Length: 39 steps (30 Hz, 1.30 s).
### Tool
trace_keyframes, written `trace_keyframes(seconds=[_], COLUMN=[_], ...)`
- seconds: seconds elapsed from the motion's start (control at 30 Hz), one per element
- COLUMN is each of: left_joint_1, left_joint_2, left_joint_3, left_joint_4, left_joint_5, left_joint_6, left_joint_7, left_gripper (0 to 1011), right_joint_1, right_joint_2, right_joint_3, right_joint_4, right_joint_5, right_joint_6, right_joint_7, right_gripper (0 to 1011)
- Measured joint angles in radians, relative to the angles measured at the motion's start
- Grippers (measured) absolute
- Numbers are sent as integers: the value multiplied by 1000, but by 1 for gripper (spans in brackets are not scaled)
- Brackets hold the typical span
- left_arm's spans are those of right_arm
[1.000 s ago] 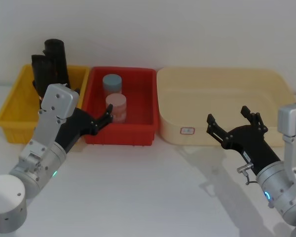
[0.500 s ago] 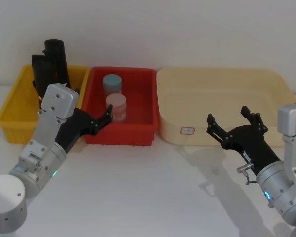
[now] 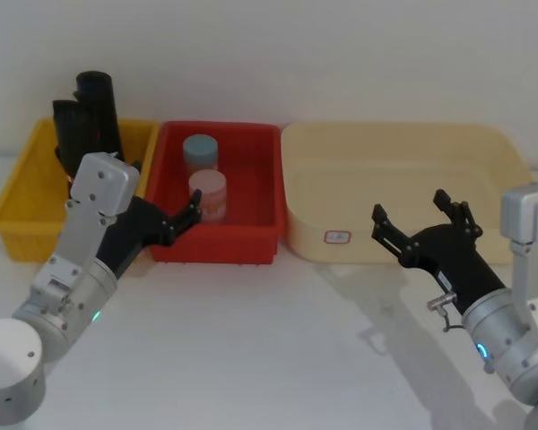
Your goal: Pick up the garbage bag with the one hand and transfer it to the other hand.
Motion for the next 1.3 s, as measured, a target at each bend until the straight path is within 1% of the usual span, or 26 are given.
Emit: trace_keyframes(seconds=[0.17, 0.3, 0.33, 0.43, 0.53, 0.57, 0.6, 0.63, 0.7, 0.77, 0.87, 0.9, 0.93, 0.97, 1.0, 1.03, 1.07, 1.1, 1.13, 1.17, 1.27, 1.3], left_joint_1=[0, -2, -3, -6, -7, -7, -7, -4, 0, 7, 18, 26, 29, 36, 40, 47, 47, 53, 56, 60, 66, 66], left_joint_2=[0, -1, -1, -1, 0, 0, 1, 2, 4, 8, 13, 16, 17, 19, 20, 22, 22, 24, 25, 27, 34, 34], left_joint_3=[-1, -6, -9, -15, -28, -35, -38, -49, -59, -77, -99, -117, -122, -140, -148, -166, -166, -181, -188, -203, -233, -233], left_joint_4=[-4, -21, -31, -51, -88, -104, -112, -131, -147, -170, -190, -202, -204, -212, -214, -217, -217, -217, -217, -213, -195, -195], left_joint_5=[0, 0, 0, -1, -4, -6, -8, -10, -14, -20, -29, -35, -38, -45, -50, -58, -58, -68, -74, -85, -106, -106], left_joint_6=[5, 28, 45, 72, 118, 143, 155, 178, 203, 234, 268, 284, 291, 303, 309, 315, 315, 318, 319, 318, 308, 308], left_joint_7=[0, 2, 5, 10, 20, 25, 30, 37, 43, 54, 65, 70, 72, 75, 77, 77, 77, 76, 75, 68, 48, 48], left_gripper=[1001, 1001, 1001, 1001, 1001, 1001, 1001, 1001, 1001, 1001, 1001, 1001, 1001, 1001, 1001, 1001, 1001, 1001, 1001, 1001, 1001, 1001], right_joint_1=[22, 50, 57, 87, 122, 131, 151, 160, 177, 213, 236, 254, 261, 268, 281, 289, 295, 308, 316, 321, 343, 350], right_joint_2=[-5, -8, -8, -8, -8, -8, -8, -8, -8, -9, -11, -12, -12, -13, -14, -14, -15, -16, -17, -18, -21, -21], right_joint_3=[3, 6, 7, 9, 11, 12, 12, 12, 12, 11, 9, 7, 6, 5, 3, 1, 0, -2, -4, -6, -11, -12], right_joint_4=[12, 33, 38, 59, 84, 90, 102, 111, 123, 146, 161, 171, 175, 179, 186, 191, 194, 200, 203, 205, 214, 216], right_joint_5=[15, 35, 39, 60, 85, 88, 102, 108, 122, 147, 162, 171, 177, 180, 188, 192, 197, 203, 206, 209, 220, 223], right_joint_6=[10, 18, 19, 26, 33, 34, 37, 38, 42, 49, 55, 58, 61, 63, 67, 68, 70, 74, 75, 77, 85, 88], right_joint_7=[20, 47, 54, 86, 123, 128, 149, 158, 176, 213, 235, 247, 255, 261, 271, 276, 282, 289, 294, 297, 310, 313], right_gripper=[1001, 1001, 1001, 1001, 1001, 1002, 1001, 1001, 1001, 1002, 1001, 1001, 1001, 1001, 1001, 1001, 1002, 1001, 1001, 1001, 1001, 1001])
